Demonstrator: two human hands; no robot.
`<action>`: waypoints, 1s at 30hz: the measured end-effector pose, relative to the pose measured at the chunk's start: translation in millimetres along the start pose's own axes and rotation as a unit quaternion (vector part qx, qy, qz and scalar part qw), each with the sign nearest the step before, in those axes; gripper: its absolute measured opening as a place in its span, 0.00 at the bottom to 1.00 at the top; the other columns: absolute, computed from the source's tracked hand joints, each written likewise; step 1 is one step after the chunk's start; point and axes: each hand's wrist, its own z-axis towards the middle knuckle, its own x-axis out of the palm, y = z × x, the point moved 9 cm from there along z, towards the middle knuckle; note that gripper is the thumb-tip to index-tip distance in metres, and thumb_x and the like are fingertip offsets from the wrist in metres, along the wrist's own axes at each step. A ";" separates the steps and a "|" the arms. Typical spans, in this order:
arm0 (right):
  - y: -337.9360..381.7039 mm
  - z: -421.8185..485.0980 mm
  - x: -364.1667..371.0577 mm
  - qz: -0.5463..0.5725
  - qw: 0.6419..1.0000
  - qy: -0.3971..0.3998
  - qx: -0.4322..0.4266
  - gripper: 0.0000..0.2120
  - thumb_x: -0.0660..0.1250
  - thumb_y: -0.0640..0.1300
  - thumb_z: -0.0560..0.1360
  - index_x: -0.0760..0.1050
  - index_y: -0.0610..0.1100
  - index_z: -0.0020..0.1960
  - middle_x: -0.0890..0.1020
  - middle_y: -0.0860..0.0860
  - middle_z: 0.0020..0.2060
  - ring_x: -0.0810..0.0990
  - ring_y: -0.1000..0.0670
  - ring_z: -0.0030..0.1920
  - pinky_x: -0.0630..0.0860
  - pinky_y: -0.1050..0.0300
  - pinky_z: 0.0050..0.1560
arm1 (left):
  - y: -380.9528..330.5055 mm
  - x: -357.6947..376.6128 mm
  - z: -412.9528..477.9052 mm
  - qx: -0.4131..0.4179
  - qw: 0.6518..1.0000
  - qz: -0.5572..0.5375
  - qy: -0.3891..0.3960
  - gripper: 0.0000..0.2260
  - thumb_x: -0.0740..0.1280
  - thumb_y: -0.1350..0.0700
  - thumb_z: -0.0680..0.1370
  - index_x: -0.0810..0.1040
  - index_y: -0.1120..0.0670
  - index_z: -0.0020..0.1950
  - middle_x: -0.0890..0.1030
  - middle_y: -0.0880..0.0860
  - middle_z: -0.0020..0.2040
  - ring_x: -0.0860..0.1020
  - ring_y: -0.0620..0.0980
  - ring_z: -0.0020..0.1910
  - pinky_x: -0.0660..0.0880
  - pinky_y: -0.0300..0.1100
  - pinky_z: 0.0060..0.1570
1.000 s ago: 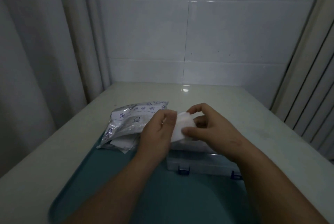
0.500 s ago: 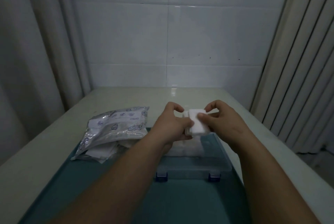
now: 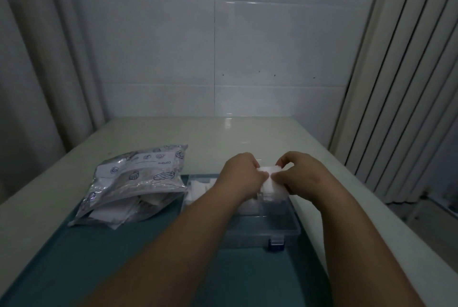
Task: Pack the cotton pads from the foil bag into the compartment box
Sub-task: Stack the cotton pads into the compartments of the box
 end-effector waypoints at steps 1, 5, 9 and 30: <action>1.0 -0.2 0.5 -0.008 1.000 -0.002 -0.001 0.07 0.70 0.42 0.73 0.76 0.48 0.50 0.81 0.45 0.48 0.81 0.46 0.46 0.81 0.47 0.50 | -0.3 -0.2 0.5 0.002 1.000 0.014 -0.004 0.08 0.67 0.53 0.77 0.76 0.55 0.55 0.77 0.51 0.45 0.79 0.50 0.39 0.72 0.40 0.35; 5.0 -0.7 1.8 -0.051 0.999 -0.010 -0.011 0.12 0.67 0.44 0.75 0.78 0.45 0.57 0.82 0.46 0.50 0.80 0.47 0.47 0.79 0.50 0.52 | -0.6 0.3 2.3 0.003 0.999 0.047 -0.020 0.10 0.67 0.53 0.77 0.76 0.55 0.56 0.76 0.51 0.48 0.77 0.51 0.47 0.71 0.42 0.43; 4.5 0.9 2.4 -0.092 0.996 -0.014 -0.002 0.13 0.70 0.44 0.74 0.78 0.44 0.58 0.82 0.46 0.51 0.79 0.47 0.50 0.77 0.53 0.53 | -2.1 2.7 3.0 0.006 0.997 0.074 -0.026 0.10 0.69 0.53 0.76 0.77 0.54 0.56 0.78 0.52 0.51 0.75 0.50 0.46 0.70 0.41 0.43; -15.7 16.5 34.3 -0.244 0.957 0.135 0.079 0.18 0.65 0.48 0.77 0.75 0.42 0.64 0.77 0.48 0.53 0.75 0.50 0.54 0.70 0.57 0.58 | -2.9 27.2 7.3 0.063 0.962 0.239 0.113 0.15 0.69 0.49 0.76 0.82 0.60 0.52 0.76 0.54 0.39 0.77 0.52 0.47 0.70 0.42 0.46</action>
